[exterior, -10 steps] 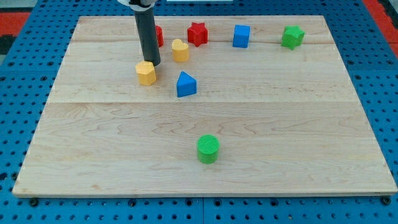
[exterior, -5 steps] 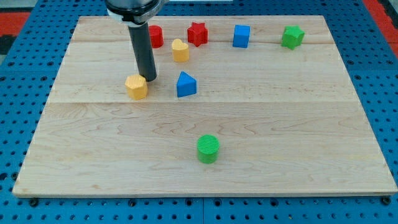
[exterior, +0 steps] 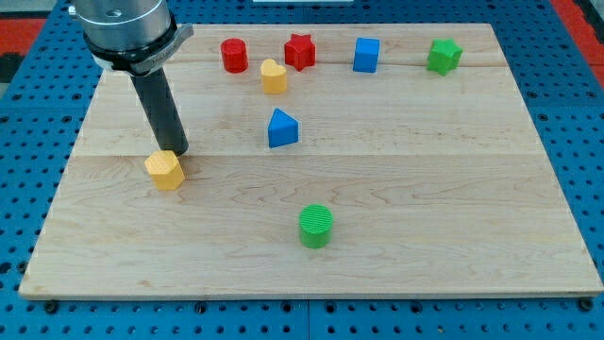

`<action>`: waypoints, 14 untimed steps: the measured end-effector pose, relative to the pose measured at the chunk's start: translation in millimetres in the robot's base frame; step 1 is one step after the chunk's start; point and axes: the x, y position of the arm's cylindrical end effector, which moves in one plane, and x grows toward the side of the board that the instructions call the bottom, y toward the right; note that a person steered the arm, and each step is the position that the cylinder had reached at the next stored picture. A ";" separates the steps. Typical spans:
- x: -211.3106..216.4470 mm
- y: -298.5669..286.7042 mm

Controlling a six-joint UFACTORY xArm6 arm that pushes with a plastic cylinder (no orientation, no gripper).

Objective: Move the yellow hexagon towards the bottom left

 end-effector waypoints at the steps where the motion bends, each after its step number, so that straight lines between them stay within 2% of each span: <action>1: 20.8 0.0; 2: 44.9 0.0; 3: 50.5 0.0; 13: 89.4 -3.6; 14: 89.4 21.3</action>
